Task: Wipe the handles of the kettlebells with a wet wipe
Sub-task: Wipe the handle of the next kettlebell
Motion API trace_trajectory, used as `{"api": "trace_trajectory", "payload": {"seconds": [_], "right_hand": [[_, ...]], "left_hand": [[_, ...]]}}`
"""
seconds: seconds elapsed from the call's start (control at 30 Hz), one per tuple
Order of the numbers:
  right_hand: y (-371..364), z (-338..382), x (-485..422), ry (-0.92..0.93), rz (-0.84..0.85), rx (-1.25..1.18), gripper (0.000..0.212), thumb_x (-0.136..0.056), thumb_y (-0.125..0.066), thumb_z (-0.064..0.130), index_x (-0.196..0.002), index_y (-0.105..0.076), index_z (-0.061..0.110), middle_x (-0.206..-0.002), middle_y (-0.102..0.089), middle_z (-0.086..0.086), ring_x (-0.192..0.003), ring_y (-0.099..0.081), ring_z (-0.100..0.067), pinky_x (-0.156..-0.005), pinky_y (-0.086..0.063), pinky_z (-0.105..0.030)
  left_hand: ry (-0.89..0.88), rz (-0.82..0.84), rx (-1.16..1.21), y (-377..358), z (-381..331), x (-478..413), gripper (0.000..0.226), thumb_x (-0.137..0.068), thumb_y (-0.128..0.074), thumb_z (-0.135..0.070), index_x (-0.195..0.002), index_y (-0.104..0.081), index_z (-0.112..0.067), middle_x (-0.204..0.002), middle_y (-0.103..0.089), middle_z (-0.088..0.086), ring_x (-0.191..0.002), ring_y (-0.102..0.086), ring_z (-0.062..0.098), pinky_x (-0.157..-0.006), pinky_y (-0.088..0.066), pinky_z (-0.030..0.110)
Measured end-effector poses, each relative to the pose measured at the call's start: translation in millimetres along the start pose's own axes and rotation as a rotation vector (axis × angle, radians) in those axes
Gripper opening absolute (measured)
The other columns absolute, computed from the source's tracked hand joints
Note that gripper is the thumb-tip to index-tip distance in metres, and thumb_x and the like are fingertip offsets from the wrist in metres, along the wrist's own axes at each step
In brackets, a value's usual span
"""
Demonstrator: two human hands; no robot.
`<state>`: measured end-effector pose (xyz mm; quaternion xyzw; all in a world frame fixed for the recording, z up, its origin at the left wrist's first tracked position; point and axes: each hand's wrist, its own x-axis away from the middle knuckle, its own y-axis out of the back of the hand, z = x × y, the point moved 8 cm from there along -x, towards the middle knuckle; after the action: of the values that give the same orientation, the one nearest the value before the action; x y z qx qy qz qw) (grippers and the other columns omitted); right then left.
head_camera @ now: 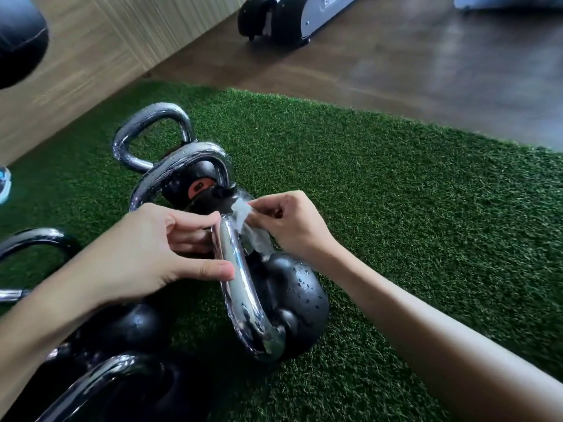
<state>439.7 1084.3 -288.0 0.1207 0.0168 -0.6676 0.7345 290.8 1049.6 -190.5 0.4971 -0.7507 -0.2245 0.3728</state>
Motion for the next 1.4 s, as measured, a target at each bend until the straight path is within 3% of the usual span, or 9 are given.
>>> {"api": "trace_trajectory", "payload": {"seconds": [0.13,0.3,0.47,0.63,0.8,1.0,1.17,1.3,1.4], "right_hand": [[2.5,4.3,17.0,-0.026,0.043,-0.180,0.018,-0.091,-0.070,0.010,-0.108,-0.075,0.006,-0.084,-0.077,-0.004,-0.062,-0.066,-0.009,-0.055,-0.053,-0.022],[6.9,8.6,15.3,-0.077,-0.046,-0.301,0.021,-0.085,-0.077,0.011,-0.105,-0.076,0.005,-0.087,-0.078,-0.009,-0.068,-0.070,-0.019,-0.063,-0.060,-0.038],[7.8,15.4,51.8,-0.094,0.062,-0.404,0.019,-0.085,-0.076,0.006,-0.104,-0.076,0.004,-0.088,-0.078,-0.009,-0.073,-0.071,-0.020,-0.068,-0.060,-0.039],[14.4,17.3,79.9,-0.125,0.139,-0.277,0.022,-0.081,-0.082,0.010,-0.103,-0.078,0.007,-0.091,-0.079,-0.003,-0.085,-0.076,-0.023,-0.083,-0.062,-0.043],[17.4,44.0,62.4,-0.071,0.052,-0.246,0.016,-0.082,-0.082,0.011,-0.098,-0.079,0.008,-0.075,-0.076,0.003,-0.060,-0.067,-0.004,-0.055,-0.052,-0.017],[16.0,15.8,125.1,-0.176,0.081,-0.275,0.016,-0.082,-0.082,0.014,-0.098,-0.080,0.013,-0.086,-0.079,0.002,-0.075,-0.074,-0.012,-0.068,-0.056,-0.025],[22.2,8.1,129.8,-0.239,0.051,-0.119,0.017,-0.080,-0.084,0.018,-0.097,-0.081,0.021,-0.088,-0.078,0.011,-0.079,-0.072,0.000,-0.072,-0.055,-0.016],[19.0,14.9,123.9,-0.211,0.088,-0.253,0.015,-0.079,-0.084,0.014,-0.091,-0.080,0.022,-0.085,-0.078,0.007,-0.076,-0.072,-0.005,-0.071,-0.057,-0.022],[18.1,-6.0,135.6,-0.263,0.079,-0.085,0.017,-0.079,-0.085,0.020,-0.090,-0.079,0.031,-0.084,-0.076,0.017,-0.074,-0.068,0.006,-0.069,-0.050,-0.012]], "left_hand": [[0.014,-0.006,-0.031,1.0,1.7,-0.8,0.079,-0.039,-0.094,-0.036,-0.115,-0.071,-0.034,-0.101,-0.076,-0.020,-0.101,-0.069,-0.007,-0.099,-0.046,0.012],[0.018,-0.008,-0.013,-0.2,5.1,1.9,0.082,-0.039,-0.099,-0.046,-0.115,-0.071,-0.038,-0.105,-0.077,-0.015,-0.106,-0.069,-0.003,-0.109,-0.041,0.027],[0.015,-0.018,-0.013,-0.2,10.7,3.0,0.091,-0.038,-0.098,-0.056,-0.122,-0.070,-0.035,-0.108,-0.076,-0.016,-0.109,-0.067,-0.003,-0.112,-0.039,0.029],[0.003,-0.038,-0.004,-0.6,12.2,6.4,0.095,-0.031,-0.091,-0.062,-0.120,-0.070,-0.039,-0.109,-0.076,-0.016,-0.112,-0.065,-0.004,-0.113,-0.038,0.029],[0.021,-0.044,-0.014,0.7,15.0,5.9,0.102,-0.031,-0.092,-0.068,-0.125,-0.069,-0.037,-0.111,-0.075,-0.016,-0.114,-0.065,-0.002,-0.115,-0.039,0.034],[0.030,-0.062,0.010,-0.1,12.9,7.9,0.089,-0.043,-0.096,-0.048,-0.125,-0.069,-0.030,-0.108,-0.076,-0.014,-0.108,-0.066,-0.006,-0.111,-0.041,0.028],[0.048,-0.042,-0.007,-3.7,8.2,9.8,0.070,-0.049,-0.094,-0.041,-0.115,-0.071,-0.036,-0.095,-0.075,-0.026,-0.100,-0.064,-0.016,-0.102,-0.039,0.016],[0.131,-0.039,0.021,-5.9,11.3,11.4,0.096,-0.030,-0.096,-0.065,-0.118,-0.072,-0.036,-0.118,-0.073,-0.016,-0.116,-0.063,-0.004,-0.113,-0.039,0.031],[0.147,-0.182,-0.088,-14.9,8.6,15.3,0.111,-0.044,-0.093,-0.066,-0.142,-0.057,-0.029,-0.142,-0.060,-0.010,-0.127,-0.056,0.003,-0.114,-0.035,0.031]]}}
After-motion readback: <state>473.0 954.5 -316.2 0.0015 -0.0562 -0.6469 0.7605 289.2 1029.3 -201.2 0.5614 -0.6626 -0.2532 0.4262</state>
